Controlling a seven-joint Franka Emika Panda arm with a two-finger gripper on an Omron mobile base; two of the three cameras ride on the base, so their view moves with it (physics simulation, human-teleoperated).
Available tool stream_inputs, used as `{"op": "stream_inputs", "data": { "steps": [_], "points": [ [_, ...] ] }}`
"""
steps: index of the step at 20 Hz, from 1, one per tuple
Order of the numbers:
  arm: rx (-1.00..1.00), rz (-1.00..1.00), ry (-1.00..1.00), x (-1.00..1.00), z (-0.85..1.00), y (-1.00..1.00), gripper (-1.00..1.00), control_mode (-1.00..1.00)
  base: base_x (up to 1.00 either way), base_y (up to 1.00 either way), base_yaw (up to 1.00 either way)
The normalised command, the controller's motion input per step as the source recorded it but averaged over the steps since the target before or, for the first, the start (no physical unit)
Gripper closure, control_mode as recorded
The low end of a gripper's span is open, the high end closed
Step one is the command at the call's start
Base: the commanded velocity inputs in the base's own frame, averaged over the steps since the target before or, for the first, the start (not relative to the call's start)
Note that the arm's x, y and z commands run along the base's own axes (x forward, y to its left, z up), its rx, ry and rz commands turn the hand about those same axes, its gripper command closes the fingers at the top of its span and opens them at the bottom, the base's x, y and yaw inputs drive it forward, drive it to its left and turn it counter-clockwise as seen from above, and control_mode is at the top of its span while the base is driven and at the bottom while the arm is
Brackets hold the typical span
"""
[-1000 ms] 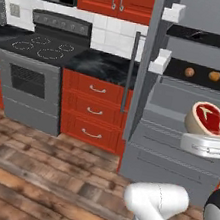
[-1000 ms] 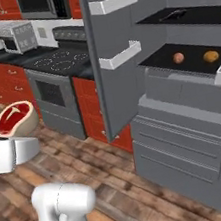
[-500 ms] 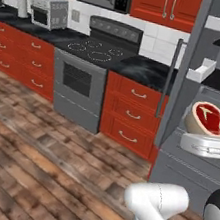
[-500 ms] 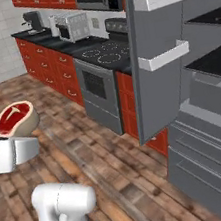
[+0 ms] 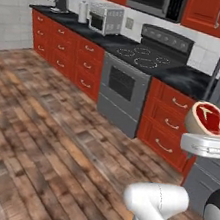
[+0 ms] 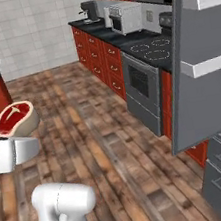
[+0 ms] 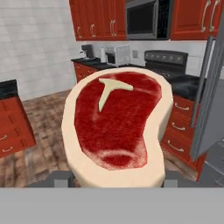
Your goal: Gather the onion and potato from the fridge and place them on a tray on the dining counter. Then gather the steak and fish from the fridge and place them on the other tray.
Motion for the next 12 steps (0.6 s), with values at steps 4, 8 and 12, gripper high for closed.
{"op": "stream_inputs", "data": {
  "steps": [4, 8, 12],
  "points": [
    [0.00, 0.00, 0.00, 0.00, 0.00, 0.00, 1.00, 1.00, -0.01, 0.00, 0.43],
    [0.00, 0.00, 0.00, 0.00, 0.00, 0.00, 1.00, 1.00, -0.03, 0.00, 0.41],
    [0.00, 0.00, 0.00, 0.00, 0.00, 0.00, 1.00, 1.00, -0.06, 0.00, 0.36]
  ]
}}
